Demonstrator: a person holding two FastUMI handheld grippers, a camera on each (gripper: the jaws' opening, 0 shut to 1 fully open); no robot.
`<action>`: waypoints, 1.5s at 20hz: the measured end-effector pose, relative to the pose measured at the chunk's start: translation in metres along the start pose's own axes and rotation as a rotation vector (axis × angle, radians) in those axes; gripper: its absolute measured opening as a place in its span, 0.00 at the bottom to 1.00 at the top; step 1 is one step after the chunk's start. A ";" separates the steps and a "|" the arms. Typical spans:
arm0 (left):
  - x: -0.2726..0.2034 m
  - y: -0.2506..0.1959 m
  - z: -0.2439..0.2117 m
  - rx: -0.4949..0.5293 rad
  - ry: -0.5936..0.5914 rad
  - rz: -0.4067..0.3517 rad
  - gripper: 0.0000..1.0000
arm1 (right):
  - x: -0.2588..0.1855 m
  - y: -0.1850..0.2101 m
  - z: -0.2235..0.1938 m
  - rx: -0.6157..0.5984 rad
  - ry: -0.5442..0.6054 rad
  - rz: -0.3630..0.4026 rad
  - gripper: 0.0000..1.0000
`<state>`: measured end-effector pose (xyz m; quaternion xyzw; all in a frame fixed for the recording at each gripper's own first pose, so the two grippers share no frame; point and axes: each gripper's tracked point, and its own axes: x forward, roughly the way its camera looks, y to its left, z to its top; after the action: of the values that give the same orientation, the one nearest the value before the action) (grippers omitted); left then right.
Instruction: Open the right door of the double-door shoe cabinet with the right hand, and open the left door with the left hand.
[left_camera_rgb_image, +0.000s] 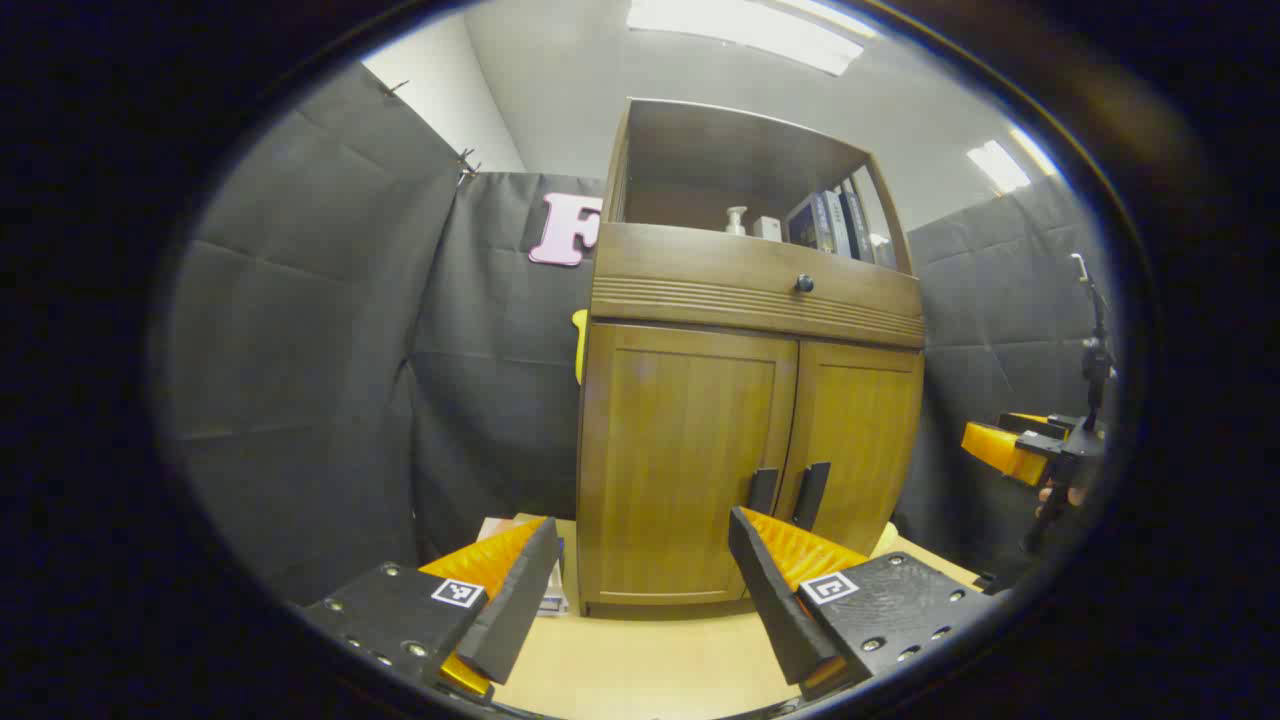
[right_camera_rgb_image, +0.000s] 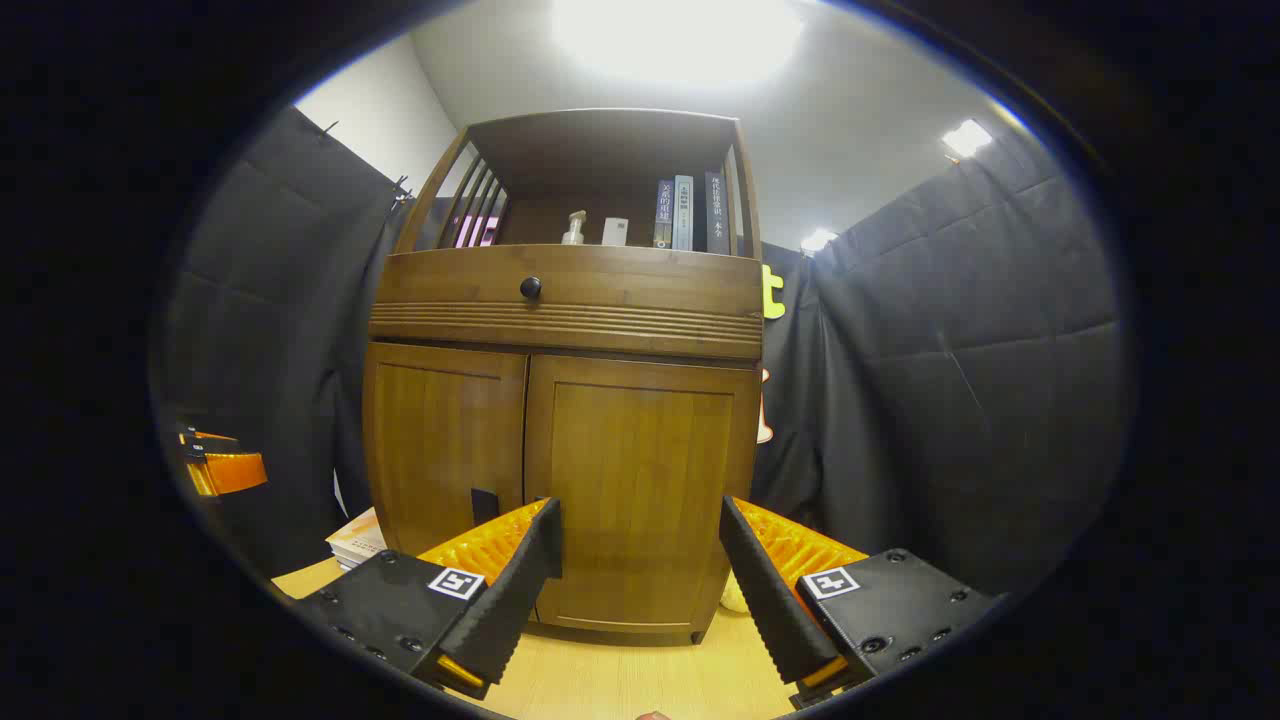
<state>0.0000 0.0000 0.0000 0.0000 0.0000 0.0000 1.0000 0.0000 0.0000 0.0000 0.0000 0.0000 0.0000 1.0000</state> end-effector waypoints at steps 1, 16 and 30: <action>0.000 -0.001 0.001 -0.005 -0.002 -0.004 1.00 | 0.000 0.001 0.000 0.000 0.001 0.000 0.97; -0.029 0.025 -0.019 0.010 0.022 0.048 1.00 | 0.009 0.029 -0.001 0.027 0.020 0.063 0.97; -0.073 0.031 -0.048 -0.039 0.065 0.179 1.00 | 0.053 0.082 -0.024 0.053 0.088 0.198 0.98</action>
<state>-0.0728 0.0308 -0.0475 -0.0194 0.0326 0.0895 0.9953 0.0530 0.0819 -0.0242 0.0266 0.0441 0.0990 0.9938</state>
